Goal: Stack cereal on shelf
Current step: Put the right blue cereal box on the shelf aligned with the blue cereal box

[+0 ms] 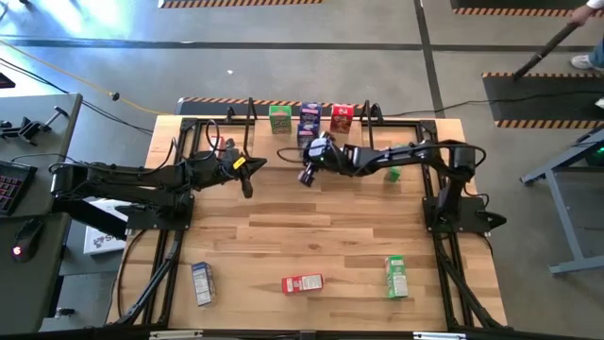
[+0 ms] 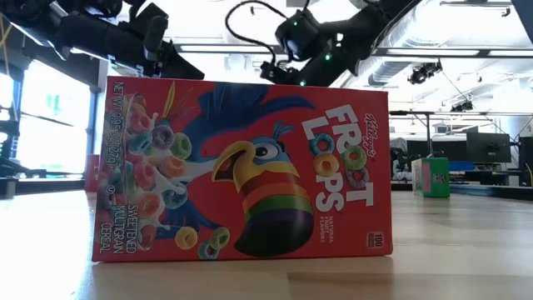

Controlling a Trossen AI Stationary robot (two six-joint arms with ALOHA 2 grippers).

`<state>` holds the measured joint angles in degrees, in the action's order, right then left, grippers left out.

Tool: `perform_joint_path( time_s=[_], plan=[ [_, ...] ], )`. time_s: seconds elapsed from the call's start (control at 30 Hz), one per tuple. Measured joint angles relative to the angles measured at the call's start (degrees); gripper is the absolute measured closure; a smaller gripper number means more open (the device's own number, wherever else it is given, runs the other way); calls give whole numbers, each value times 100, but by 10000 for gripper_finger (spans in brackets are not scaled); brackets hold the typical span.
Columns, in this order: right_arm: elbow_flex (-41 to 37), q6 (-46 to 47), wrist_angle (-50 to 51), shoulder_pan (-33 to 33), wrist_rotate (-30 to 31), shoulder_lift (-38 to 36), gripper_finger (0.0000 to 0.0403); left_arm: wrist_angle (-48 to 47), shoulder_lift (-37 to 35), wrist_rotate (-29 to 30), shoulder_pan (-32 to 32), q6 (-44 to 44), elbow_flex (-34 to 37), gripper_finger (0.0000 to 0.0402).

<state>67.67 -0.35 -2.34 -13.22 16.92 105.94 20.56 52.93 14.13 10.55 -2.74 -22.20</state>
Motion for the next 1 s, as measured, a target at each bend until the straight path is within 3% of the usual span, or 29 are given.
perform_joint_path(
  time_s=[1.0],
  plan=[
    [-1,-229,-234,-835,-212,303,403,-123,0,0,0,87,0,401]
  ],
)
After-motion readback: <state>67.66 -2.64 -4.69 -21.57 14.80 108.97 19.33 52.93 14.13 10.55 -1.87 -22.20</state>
